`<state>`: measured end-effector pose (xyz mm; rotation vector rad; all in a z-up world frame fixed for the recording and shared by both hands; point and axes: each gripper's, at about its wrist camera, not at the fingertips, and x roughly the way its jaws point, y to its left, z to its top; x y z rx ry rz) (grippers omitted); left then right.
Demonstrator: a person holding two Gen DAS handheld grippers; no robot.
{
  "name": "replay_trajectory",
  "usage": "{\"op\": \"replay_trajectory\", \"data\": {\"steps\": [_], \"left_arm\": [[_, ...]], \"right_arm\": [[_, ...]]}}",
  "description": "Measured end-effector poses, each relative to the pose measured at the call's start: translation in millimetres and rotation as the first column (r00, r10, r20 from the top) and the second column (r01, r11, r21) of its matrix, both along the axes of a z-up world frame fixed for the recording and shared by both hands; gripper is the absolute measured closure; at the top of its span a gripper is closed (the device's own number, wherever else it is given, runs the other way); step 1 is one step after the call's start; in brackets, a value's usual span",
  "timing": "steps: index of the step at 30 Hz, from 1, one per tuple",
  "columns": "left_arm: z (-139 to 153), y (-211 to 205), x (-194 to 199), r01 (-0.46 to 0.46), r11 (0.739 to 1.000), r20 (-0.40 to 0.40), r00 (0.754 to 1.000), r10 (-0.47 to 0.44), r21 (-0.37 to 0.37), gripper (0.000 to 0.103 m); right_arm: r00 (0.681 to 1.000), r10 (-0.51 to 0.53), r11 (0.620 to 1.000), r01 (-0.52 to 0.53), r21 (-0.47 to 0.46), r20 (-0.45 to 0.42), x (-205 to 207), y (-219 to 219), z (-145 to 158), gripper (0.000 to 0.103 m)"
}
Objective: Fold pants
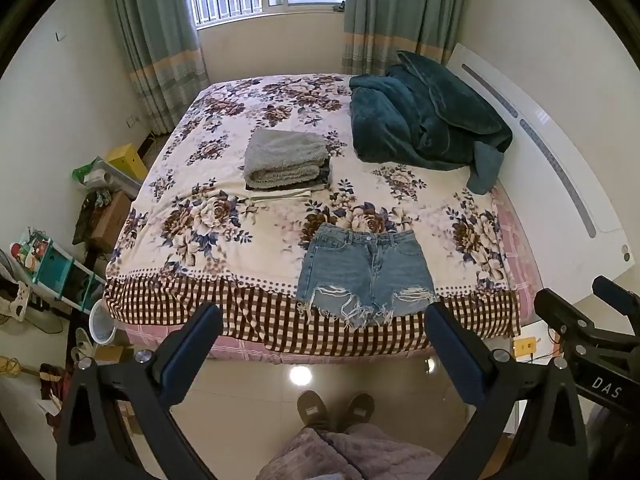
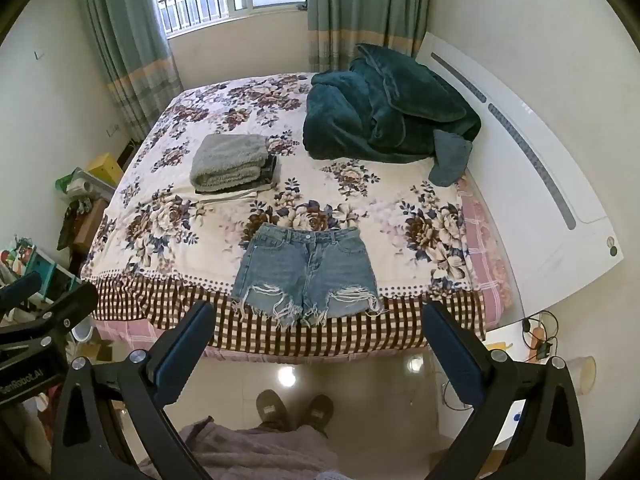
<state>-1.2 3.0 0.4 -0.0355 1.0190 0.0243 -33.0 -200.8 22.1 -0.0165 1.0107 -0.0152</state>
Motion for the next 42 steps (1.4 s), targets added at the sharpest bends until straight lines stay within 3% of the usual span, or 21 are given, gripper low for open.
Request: {"op": "replay_trajectory", "data": {"steps": [42], "left_arm": [[10.0,11.1,-9.8,0.007,1.000,0.002,1.000,-0.007,0.000,0.000]], "right_arm": [[1.000,0.009,1.000,-0.008,-0.014,0.006,-2.2,0.5,9.1,0.000]]}}
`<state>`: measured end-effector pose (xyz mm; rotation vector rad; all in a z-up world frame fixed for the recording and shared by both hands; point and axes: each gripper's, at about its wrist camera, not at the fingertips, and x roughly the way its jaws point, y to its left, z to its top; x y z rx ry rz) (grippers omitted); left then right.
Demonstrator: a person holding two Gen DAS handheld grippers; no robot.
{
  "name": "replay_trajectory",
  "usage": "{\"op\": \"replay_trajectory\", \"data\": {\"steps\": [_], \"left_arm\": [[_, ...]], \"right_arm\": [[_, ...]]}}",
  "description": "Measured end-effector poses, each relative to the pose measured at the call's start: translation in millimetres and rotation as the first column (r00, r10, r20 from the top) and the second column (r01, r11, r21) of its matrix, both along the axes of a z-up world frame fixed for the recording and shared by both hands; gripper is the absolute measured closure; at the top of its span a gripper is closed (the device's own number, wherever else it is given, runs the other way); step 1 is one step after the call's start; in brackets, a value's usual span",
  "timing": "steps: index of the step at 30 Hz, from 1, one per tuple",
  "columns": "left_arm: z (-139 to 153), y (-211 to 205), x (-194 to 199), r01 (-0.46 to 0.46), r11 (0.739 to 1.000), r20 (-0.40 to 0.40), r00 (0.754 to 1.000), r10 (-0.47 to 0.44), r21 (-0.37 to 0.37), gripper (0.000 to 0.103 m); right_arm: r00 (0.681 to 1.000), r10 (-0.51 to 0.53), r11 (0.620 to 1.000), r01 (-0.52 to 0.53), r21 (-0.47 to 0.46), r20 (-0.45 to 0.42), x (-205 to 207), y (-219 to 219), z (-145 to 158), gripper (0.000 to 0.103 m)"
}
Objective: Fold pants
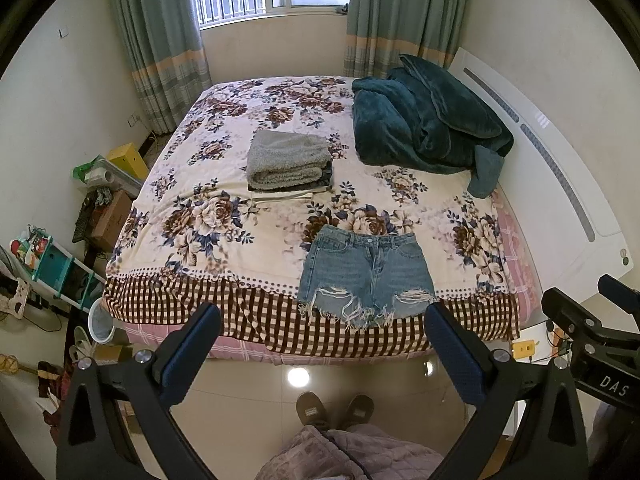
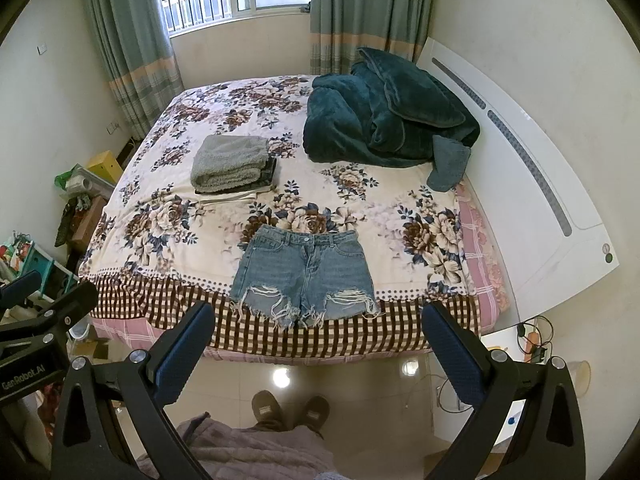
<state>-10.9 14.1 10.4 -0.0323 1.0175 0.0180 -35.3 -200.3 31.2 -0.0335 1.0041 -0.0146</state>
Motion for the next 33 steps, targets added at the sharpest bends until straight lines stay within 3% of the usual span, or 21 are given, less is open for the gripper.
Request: {"op": "replay_trajectory", "data": {"steps": [33], "left_arm": [[-0.1,-0.1,6.6,0.009,1.000,-0.007,1.000,-0.009,-0.013,0.000]], "right_arm": [[1.000,-0.007,1.000,0.007,-0.013,-0.024,6.1,12.1,-8.5,0.000]]}}
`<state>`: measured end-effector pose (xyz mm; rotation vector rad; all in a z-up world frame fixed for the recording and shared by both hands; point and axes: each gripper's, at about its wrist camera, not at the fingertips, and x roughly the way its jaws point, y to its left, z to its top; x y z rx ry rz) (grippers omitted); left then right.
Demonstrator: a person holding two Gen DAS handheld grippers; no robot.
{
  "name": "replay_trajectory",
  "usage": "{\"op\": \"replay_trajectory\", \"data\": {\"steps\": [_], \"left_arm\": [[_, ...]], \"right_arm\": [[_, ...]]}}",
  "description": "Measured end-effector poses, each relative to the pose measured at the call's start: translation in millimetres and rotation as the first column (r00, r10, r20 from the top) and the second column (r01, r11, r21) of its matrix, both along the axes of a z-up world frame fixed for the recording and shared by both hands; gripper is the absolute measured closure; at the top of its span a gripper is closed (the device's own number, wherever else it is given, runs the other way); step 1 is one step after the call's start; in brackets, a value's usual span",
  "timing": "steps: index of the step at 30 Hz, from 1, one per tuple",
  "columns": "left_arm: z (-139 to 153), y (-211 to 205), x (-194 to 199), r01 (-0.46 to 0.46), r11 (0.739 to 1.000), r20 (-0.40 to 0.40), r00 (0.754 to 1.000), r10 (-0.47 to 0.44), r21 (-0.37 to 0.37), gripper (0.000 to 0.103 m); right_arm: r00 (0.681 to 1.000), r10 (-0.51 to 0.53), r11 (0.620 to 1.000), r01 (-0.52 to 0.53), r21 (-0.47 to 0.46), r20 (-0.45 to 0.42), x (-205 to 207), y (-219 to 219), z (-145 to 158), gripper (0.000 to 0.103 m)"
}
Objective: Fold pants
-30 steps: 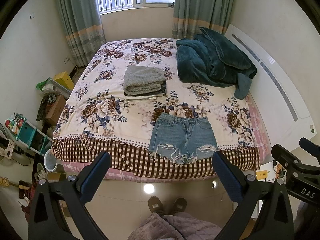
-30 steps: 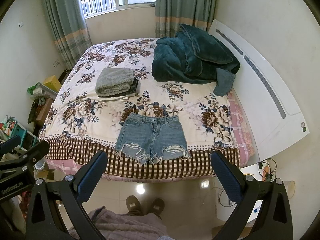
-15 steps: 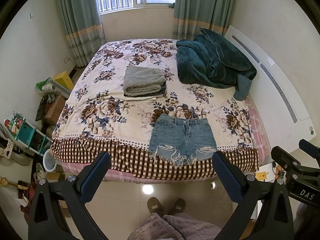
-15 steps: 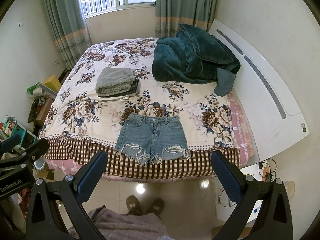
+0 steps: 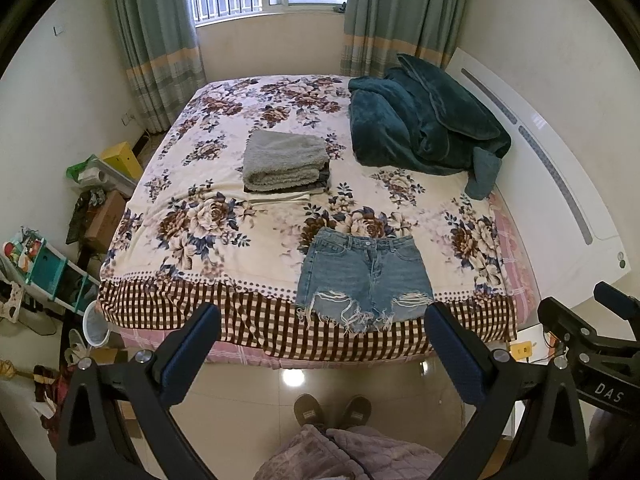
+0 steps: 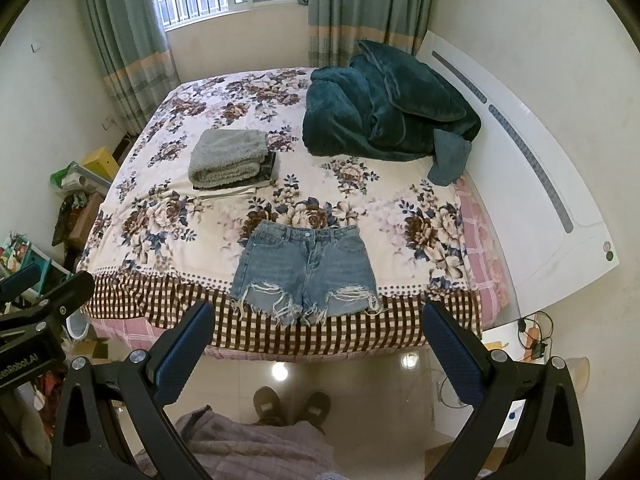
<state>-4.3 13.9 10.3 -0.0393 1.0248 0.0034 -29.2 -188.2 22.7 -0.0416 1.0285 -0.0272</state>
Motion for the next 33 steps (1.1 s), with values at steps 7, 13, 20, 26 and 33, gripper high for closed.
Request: {"op": "replay_trajectory", "data": {"steps": [7,13,20,26,33], "left_arm": [[-21.2,13.5,42.2,-0.043,0.999,0.015,0.999,0.043,0.023,0.000],[-73.4,28.2,102.4,-0.130,0.989,0.022,0.991,0.129,0.064,0.000],[-169.7,10.0,170.8,-0.199,0.963,-0.061,0.975,0.213,0.181,0.000],[-279.7,-51.4,218.4,-0.241,0.941,-0.181,0.941,0.287,0.239,0.000],[-435.7,-166.7,253.3,-0.241,0.964,-0.403,0.876,0.267,0.114,0.000]], "right_arm": [[0.999,-0.038,0.999,0.038,-0.021,-0.034,37.1,9.1,-32.3,0.000],[0.992,-0.084,0.996,0.085,0.005,-0.092,106.4,-12.5,-89.3,0.000],[0.970,-0.046,0.994,0.068,0.086,-0.237,225.3,-71.5,-202.9,0.005],[0.916,0.069,0.988,-0.008,0.156,-0.395,341.9,-128.3,-337.6,0.009],[0.848,0.200,0.973,-0.113,0.200,-0.491,435.3,-201.6,-487.8,0.043]]}}
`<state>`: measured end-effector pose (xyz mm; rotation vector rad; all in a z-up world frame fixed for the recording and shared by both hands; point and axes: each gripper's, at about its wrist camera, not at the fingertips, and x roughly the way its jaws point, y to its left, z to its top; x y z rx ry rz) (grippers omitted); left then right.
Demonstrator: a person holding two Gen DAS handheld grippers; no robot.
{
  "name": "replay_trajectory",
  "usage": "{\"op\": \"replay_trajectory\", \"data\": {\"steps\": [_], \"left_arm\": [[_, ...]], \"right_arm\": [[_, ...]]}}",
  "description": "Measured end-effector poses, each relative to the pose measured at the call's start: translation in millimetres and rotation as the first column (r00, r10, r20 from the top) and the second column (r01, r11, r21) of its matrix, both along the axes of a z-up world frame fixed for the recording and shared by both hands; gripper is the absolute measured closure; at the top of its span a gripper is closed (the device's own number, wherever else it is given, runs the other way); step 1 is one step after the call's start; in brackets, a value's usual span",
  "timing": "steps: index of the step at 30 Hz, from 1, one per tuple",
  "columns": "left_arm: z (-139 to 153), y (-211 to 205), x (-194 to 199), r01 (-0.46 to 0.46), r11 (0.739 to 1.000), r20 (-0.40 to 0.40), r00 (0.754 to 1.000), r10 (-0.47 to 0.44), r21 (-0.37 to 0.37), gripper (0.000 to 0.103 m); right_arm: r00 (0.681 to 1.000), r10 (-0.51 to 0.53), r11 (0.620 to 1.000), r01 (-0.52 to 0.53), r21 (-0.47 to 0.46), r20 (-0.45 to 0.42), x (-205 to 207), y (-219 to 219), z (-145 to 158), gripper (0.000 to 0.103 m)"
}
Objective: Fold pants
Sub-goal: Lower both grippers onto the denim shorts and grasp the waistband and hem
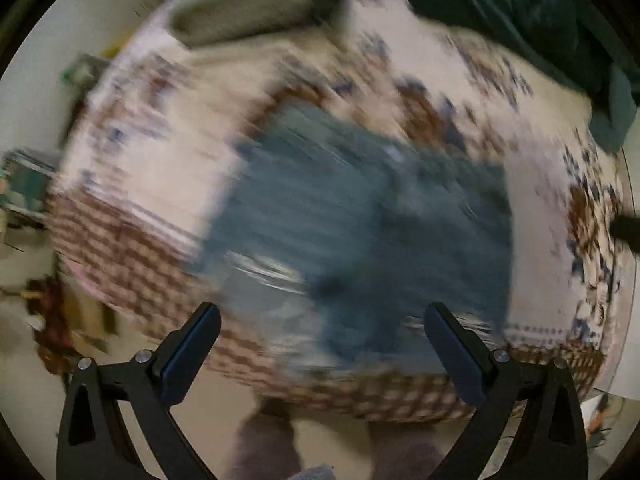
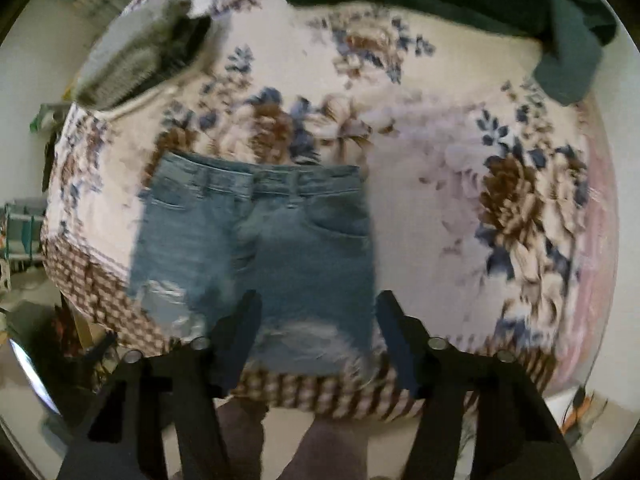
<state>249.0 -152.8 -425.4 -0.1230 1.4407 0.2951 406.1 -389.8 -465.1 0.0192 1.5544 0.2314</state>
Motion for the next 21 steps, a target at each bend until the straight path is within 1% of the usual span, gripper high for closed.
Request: {"op": "replay_trajectory", "data": {"steps": [1,3,4,5,6,7,9,11,13,14,16,18,20,21], "left_arm": [[-20.3,-17.4,2.0,0.002,1.000,-0.017,1.000,-0.003,-0.027,0.000],[-59.8,-54.6,2.6,0.001,0.996,-0.055,0.998,-0.005,-0.085,0.000],[-75.9,-71.1,2.3,0.000,0.993,-0.068,0.998,-0.008,-0.115,0.000],[-91.1,-87.9,1.0,0.003,0.990,-0.082,0.996,-0.015,-0.139,0.000],[-103.2,-101.8,-0.5,0.007,0.988,-0.092,0.996,-0.021,-0.153,0.000],[-118.4,-119.5,-3.3,0.015,0.986,-0.104,0.994,-0.033,-0.166,0.000],[-139.6,-142.4,-7.3,0.034,0.985,-0.126,0.990,-0.056,-0.167,0.000],[-158.0,-156.4,-9.8,0.050,0.990,-0.158,0.985,-0.072,-0.134,0.001],[-168.9,-157.7,-11.2,0.038,0.994,-0.162,0.985,-0.055,-0.102,0.009],[-168.7,-153.0,-12.2,0.022,0.995,-0.138,0.990,-0.036,-0.099,0.015],[-162.3,-141.6,-15.2,-0.012,0.992,-0.083,0.997,0.001,-0.125,0.031],[-154.6,-132.9,-17.1,-0.008,0.990,-0.046,0.999,0.001,-0.141,0.076],[-144.6,-121.5,-18.0,-0.006,0.982,-0.012,1.000,0.003,-0.190,0.092],[-141.9,-118.3,-18.0,-0.005,0.979,-0.007,1.000,0.003,-0.205,0.096]], "right_arm": [[1.000,0.001,1.000,-0.001,0.008,-0.026,8.8,-15.4,-26.6,0.043],[0.998,0.005,1.000,-0.003,0.020,-0.068,23.7,-40.7,-68.3,0.043],[0.996,0.001,1.000,0.001,0.024,-0.087,22.7,-47.2,-79.5,0.042],[0.992,-0.008,0.999,0.013,0.041,-0.122,28.9,-61.4,-102.0,0.042],[0.990,-0.010,0.998,0.018,0.056,-0.139,23.4,-64.4,-109.6,0.042],[0.986,-0.014,0.997,0.026,0.070,-0.165,25.8,-73.9,-126.3,0.042],[0.982,-0.014,0.994,0.033,0.100,-0.189,31.2,-84.4,-147.9,0.042],[0.979,-0.001,0.989,0.032,0.148,-0.204,35.6,-83.5,-161.5,0.041],[0.978,0.025,0.978,0.018,0.208,-0.205,44.3,-76.3,-172.8,0.040],[0.979,0.042,0.971,0.007,0.239,-0.202,49.6,-67.7,-178.2,0.040],[0.978,0.053,0.961,0.004,0.276,-0.200,62.1,-57.1,-190.8,0.039],[0.974,0.049,0.954,0.019,0.300,-0.219,74.4,-41.0,-203.4,0.039],[0.970,0.019,0.945,0.062,0.320,-0.244,87.0,-32.6,-218.9,0.039],[0.968,0.007,0.942,0.078,0.326,-0.252,90.4,-28.5,-223.0,0.041]]}}
